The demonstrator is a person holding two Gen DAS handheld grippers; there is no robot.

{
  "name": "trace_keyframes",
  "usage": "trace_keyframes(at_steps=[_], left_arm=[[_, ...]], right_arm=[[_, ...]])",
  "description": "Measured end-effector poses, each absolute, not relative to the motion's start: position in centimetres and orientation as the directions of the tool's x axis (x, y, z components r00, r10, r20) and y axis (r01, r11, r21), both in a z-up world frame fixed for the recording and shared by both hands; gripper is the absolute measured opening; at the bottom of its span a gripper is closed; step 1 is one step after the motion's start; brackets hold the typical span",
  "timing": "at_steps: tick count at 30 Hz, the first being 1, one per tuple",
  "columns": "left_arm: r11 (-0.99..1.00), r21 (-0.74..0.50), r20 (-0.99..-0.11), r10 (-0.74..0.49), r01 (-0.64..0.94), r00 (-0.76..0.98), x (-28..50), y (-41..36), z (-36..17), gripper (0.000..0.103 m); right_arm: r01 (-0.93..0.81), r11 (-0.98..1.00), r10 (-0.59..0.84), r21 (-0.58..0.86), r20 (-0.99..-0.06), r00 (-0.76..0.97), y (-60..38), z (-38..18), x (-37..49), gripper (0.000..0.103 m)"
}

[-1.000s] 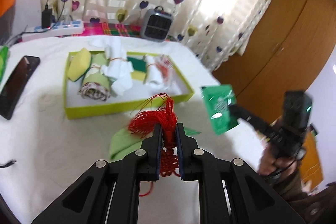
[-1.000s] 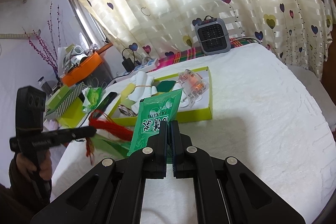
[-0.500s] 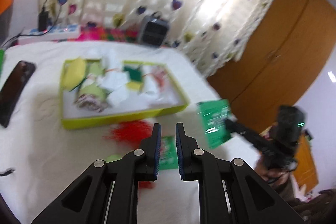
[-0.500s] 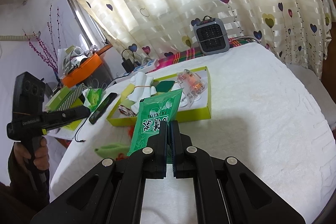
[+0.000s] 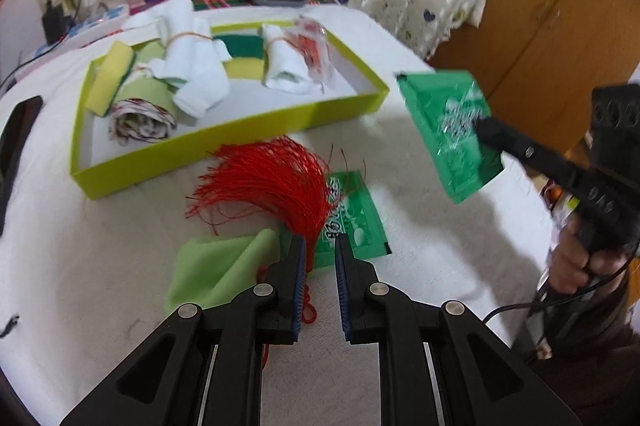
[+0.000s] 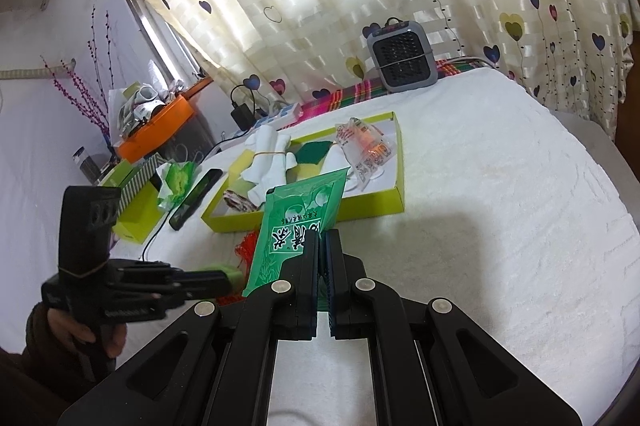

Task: Organize soft objects
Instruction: 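Carry the red knot with the left tool while the right tool carries the packet toward the tray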

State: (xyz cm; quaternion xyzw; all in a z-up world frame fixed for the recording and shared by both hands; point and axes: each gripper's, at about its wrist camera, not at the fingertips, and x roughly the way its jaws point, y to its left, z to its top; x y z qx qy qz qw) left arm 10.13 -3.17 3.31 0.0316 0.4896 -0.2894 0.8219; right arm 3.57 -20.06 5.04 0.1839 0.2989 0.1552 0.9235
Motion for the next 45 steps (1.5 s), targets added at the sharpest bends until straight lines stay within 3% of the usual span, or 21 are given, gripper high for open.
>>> trace_keyframes(at_steps=[12, 18, 24, 25, 27, 28, 36, 39, 45], left_arm=[[0.857, -0.124, -0.866, -0.339, 0.501, 0.367, 10.8, -4.7, 1.8, 0.014], [0.849, -0.034, -0.879, -0.276, 0.527, 0.388, 10.2, -6.1, 1.8, 0.024], [0.844, 0.013, -0.883, -0.242, 0.536, 0.402, 10.1, -6.6, 1.4, 0.024], [0.844, 0.016, -0.882, -0.241, 0.537, 0.405, 9.9, -6.6, 1.5, 0.023], [0.843, 0.030, -0.877, -0.235, 0.537, 0.419, 9.8, -6.6, 1.5, 0.009], [0.843, 0.028, -0.873, -0.241, 0.538, 0.423, 9.7, -6.6, 1.6, 0.010], [0.838, -0.118, -0.821, -0.383, 0.532, 0.423, 8.7, -4.7, 4.2, 0.010], [0.815, -0.244, -0.753, -0.501, 0.526, 0.427, 8.5, -3.3, 6.6, 0.010], [0.782, -0.357, -0.642, -0.602, 0.510, 0.475, 9.1, -1.6, 11.0, 0.010]], right_arm=[[-0.174, 0.878, 0.405, 0.447, -0.497, 0.767, -20.3, 4.6, 3.8, 0.003], [-0.169, 0.877, 0.401, 0.449, -0.494, 0.771, -20.4, 4.6, 3.7, 0.003], [-0.161, 0.875, 0.400, 0.456, -0.494, 0.772, -20.6, 4.5, 3.7, 0.003], [-0.161, 0.874, 0.401, 0.458, -0.493, 0.772, -20.7, 4.5, 3.7, 0.003], [-0.162, 0.874, 0.401, 0.457, -0.493, 0.772, -20.7, 4.5, 3.7, 0.003], [-0.162, 0.874, 0.401, 0.458, -0.493, 0.772, -20.7, 4.4, 3.7, 0.003], [-0.162, 0.867, 0.409, 0.471, -0.486, 0.772, -21.0, 4.3, 3.5, 0.003], [-0.165, 0.867, 0.408, 0.471, -0.480, 0.777, -21.2, 4.5, 3.4, 0.003], [-0.170, 0.859, 0.415, 0.483, -0.464, 0.783, -21.4, 4.9, 3.3, 0.003]])
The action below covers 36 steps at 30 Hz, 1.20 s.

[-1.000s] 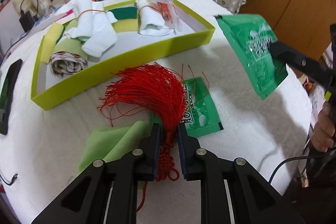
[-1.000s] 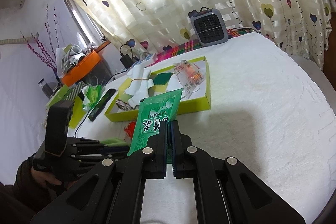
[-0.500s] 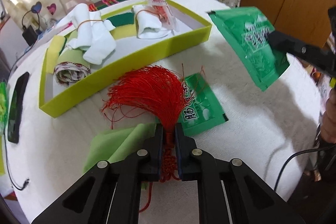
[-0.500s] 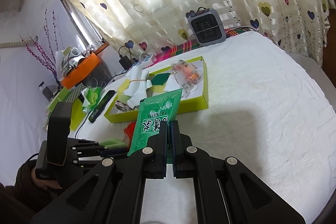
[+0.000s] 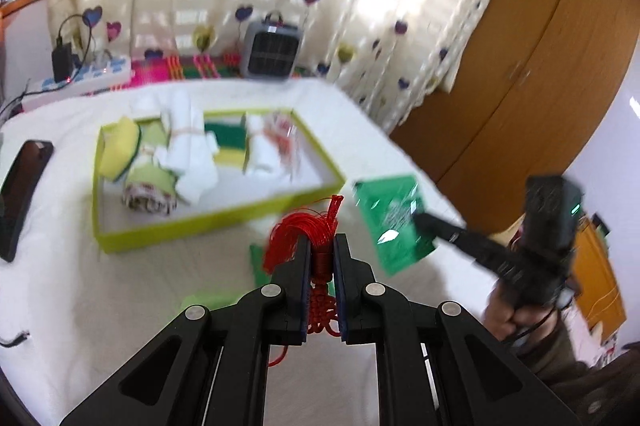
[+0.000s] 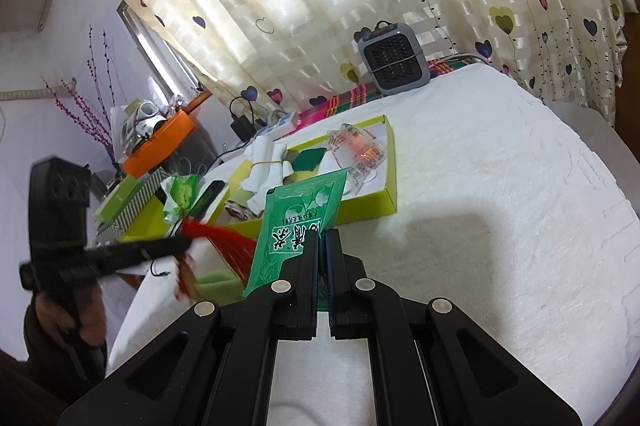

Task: Organize soft objects
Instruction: 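Carry the red knot with the left tool while the right tool carries the packet toward the tray, then lower the red knot into the tray while the right tool lowers the packet into it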

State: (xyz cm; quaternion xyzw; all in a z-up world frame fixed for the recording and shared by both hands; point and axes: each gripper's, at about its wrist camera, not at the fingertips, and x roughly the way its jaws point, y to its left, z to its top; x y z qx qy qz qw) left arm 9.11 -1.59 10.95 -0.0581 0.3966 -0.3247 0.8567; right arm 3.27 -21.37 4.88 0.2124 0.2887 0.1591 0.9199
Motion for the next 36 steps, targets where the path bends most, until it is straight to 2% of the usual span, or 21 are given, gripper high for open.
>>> trace_keyframes(at_steps=[7, 22, 27, 31, 36], left_arm=[[0.778, -0.359, -0.600, -0.616, 0.516, 0.511, 9.7, -1.1, 12.9, 0.010], [0.825, -0.313, -0.631, -0.551, 0.470, 0.546, 16.4, -0.9, 12.9, 0.010], [0.835, -0.309, -0.647, -0.536, 0.456, 0.543, 19.5, -1.5, 12.4, 0.010], [0.860, -0.244, -0.674, -0.483, 0.449, 0.559, 21.8, -2.7, 11.4, 0.010], [0.860, -0.260, -0.688, -0.484, 0.438, 0.542, 24.3, -3.6, 9.9, 0.010]], right_arm=[[-0.179, 0.861, 0.415, 0.477, -0.453, 0.789, -21.2, 5.5, 3.4, 0.003], [-0.217, 0.886, 0.403, 0.410, -0.448, 0.798, -20.0, 8.3, 7.1, 0.003], [-0.212, 0.900, 0.388, 0.381, -0.479, 0.787, -19.4, 8.1, 9.8, 0.003], [-0.216, 0.903, 0.393, 0.371, -0.513, 0.763, -18.8, 7.2, 11.8, 0.003], [-0.225, 0.910, 0.395, 0.348, -0.560, 0.728, -17.5, 5.6, 13.9, 0.003]])
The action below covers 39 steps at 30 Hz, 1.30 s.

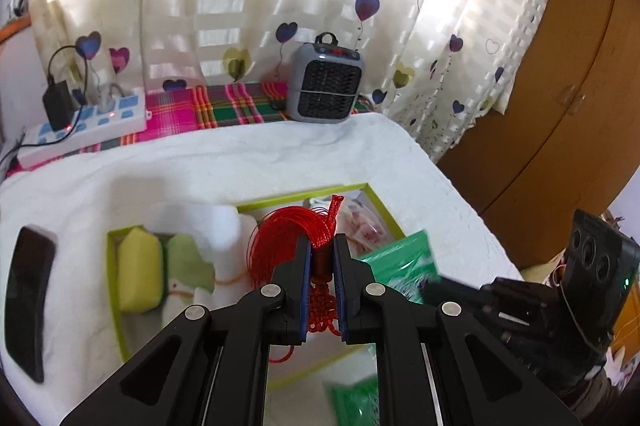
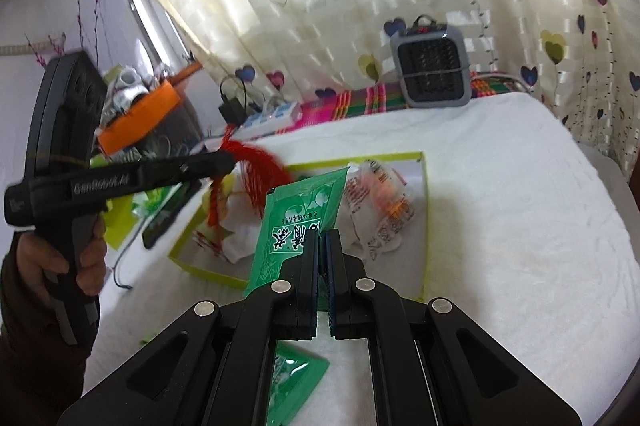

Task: Organize soft objects
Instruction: 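Lower the red knot into the tray while the right tool lowers the packet into it, then open both tools to release the items and withdraw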

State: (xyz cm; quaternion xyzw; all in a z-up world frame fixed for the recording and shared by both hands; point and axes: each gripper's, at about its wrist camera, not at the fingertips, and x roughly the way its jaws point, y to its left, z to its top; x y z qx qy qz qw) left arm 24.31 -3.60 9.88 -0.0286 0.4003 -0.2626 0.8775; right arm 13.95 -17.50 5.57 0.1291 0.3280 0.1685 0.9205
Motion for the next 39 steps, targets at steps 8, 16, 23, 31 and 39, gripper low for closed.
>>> trace_keyframes(at_steps=[8, 16, 23, 31, 39], left_arm=[[0.873, -0.255, -0.725, -0.457, 0.415, 0.516, 27.2, -4.5, 7.0, 0.010], [0.879, -0.258, -0.748, -0.444, 0.400, 0.494, 28.2, -4.6, 5.1, 0.010], [0.875, -0.275, -0.744, -0.456, 0.399, 0.488, 28.3, -4.3, 4.6, 0.012], [0.878, -0.249, -0.743, -0.444, 0.409, 0.501, 27.6, -4.4, 4.7, 0.024], [0.888, -0.199, -0.730, -0.417, 0.415, 0.541, 25.6, -4.1, 5.4, 0.032]], right_arm=[[-0.254, 0.928, 0.370, 0.272, -0.614, 0.697, -15.3, 3.6, 16.2, 0.003], [-0.247, 0.952, 0.304, 0.181, -0.646, 0.701, -14.4, 2.2, 17.8, 0.003], [-0.242, 0.953, 0.303, 0.184, -0.658, 0.690, -14.4, 1.9, 18.1, 0.005], [-0.210, 0.952, 0.304, 0.221, -0.652, 0.694, -15.0, 1.9, 18.0, 0.015], [-0.195, 0.950, 0.307, 0.243, -0.629, 0.714, -15.4, 2.4, 16.6, 0.047]])
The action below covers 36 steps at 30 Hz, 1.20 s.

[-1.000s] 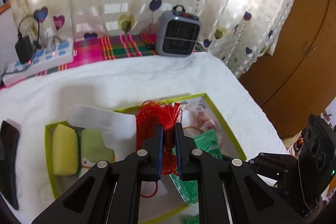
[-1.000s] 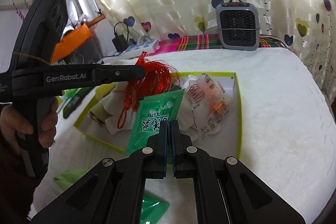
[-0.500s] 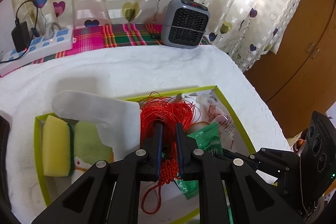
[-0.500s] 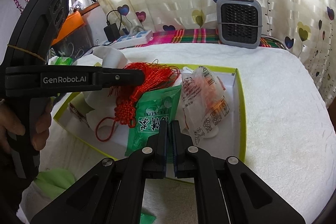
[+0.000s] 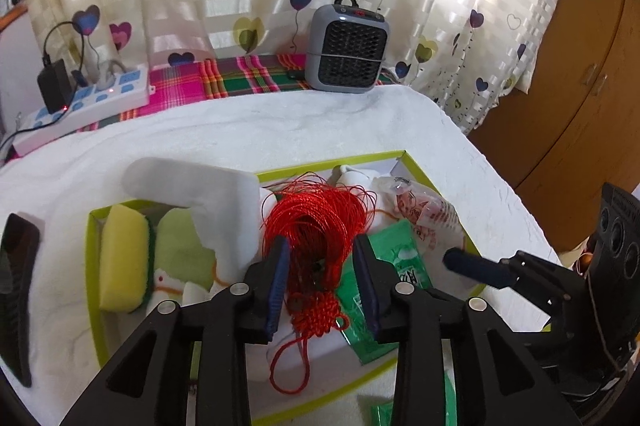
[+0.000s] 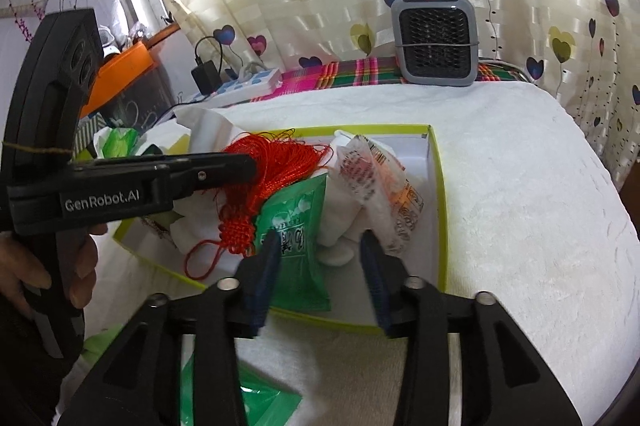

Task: Organize soft objects
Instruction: 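Open both tools to release the items and withdraw, then move both tools to the light green cloth and second green packet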

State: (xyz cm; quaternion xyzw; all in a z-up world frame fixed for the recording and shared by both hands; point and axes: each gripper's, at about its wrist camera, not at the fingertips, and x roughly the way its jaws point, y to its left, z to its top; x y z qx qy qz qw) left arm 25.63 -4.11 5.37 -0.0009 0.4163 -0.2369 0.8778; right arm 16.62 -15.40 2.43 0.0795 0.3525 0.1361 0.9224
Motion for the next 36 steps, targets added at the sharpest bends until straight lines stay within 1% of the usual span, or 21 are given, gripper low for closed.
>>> trace_keyframes(at_steps=[2, 5, 8, 14, 19, 23, 36], left_arm=[[0.891, -0.195, -0.726, -0.412, 0.409, 0.551, 25.1, -3.8, 5.6, 0.033], [0.903, -0.146, -0.713, -0.379, 0.404, 0.590, 23.9, -3.5, 6.3, 0.035], [0.901, -0.168, -0.698, -0.396, 0.400, 0.597, 23.0, -2.8, 6.9, 0.035], [0.906, -0.172, -0.688, -0.391, 0.386, 0.611, 21.4, -1.4, 7.4, 0.036], [0.916, -0.150, -0.685, -0.367, 0.371, 0.629, 20.3, -0.8, 7.5, 0.036], [0.921, -0.128, -0.684, -0.351, 0.369, 0.639, 19.5, -0.5, 7.5, 0.036], [0.929, -0.133, -0.696, -0.336, 0.346, 0.634, 18.0, 0.5, 6.7, 0.036]], right_arm=[[-0.195, 0.950, 0.308, 0.244, -0.621, 0.721, -15.4, 2.7, 16.2, 0.050], [-0.184, 0.951, 0.301, 0.248, -0.613, 0.731, -15.5, 3.1, 15.5, 0.052], [-0.188, 0.949, 0.308, 0.255, -0.610, 0.730, -15.4, 3.2, 14.7, 0.053], [-0.192, 0.944, 0.320, 0.267, -0.613, 0.722, -15.3, 3.3, 13.4, 0.054], [-0.203, 0.943, 0.328, 0.264, -0.629, 0.705, -15.1, 2.9, 12.6, 0.062], [-0.206, 0.942, 0.332, 0.267, -0.636, 0.697, -15.0, 2.7, 12.2, 0.063], [-0.220, 0.939, 0.341, 0.264, -0.648, 0.681, -14.3, 2.1, 11.0, 0.063]])
